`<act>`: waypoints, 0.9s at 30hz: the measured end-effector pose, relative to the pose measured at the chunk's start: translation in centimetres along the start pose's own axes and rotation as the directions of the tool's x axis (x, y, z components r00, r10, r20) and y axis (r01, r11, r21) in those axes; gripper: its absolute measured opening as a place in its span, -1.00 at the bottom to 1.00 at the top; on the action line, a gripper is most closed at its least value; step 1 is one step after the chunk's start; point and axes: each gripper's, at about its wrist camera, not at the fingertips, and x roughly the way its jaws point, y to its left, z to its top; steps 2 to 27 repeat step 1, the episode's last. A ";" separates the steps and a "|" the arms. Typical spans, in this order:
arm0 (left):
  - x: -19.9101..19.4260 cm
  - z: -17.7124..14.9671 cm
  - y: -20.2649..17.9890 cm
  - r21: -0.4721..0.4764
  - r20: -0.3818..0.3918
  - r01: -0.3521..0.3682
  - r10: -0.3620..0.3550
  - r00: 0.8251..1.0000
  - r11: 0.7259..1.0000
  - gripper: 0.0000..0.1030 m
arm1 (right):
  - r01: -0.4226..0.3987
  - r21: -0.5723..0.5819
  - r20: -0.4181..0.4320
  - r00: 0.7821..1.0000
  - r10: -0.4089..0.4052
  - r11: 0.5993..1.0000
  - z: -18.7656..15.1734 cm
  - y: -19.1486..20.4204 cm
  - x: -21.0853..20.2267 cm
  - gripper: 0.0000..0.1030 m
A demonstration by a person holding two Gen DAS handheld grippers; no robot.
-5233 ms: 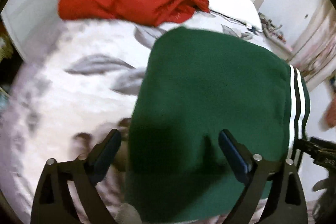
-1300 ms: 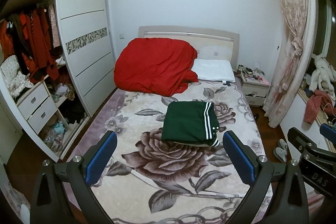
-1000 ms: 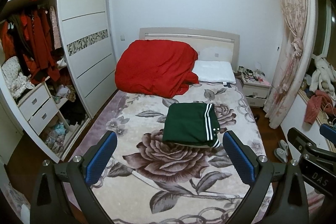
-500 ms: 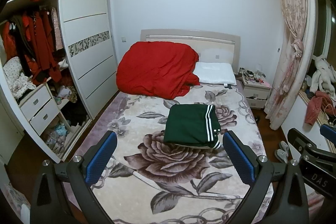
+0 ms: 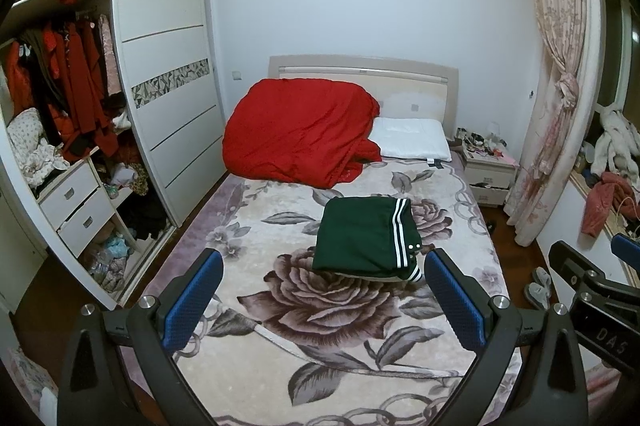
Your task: Fold large clothes
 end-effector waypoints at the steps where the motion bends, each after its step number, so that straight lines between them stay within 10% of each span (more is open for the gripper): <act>1: 0.0 -0.1 0.0 -0.001 -0.002 0.004 -0.004 1.000 1.000 1.00 | -0.002 0.002 0.001 1.000 0.002 1.000 -0.2 -0.1 -0.1 0.89; 27: 0.0 -0.1 0.0 -0.001 -0.002 0.004 -0.004 1.000 1.000 1.00 | -0.002 0.002 0.001 1.000 0.002 1.000 -0.2 -0.1 -0.1 0.89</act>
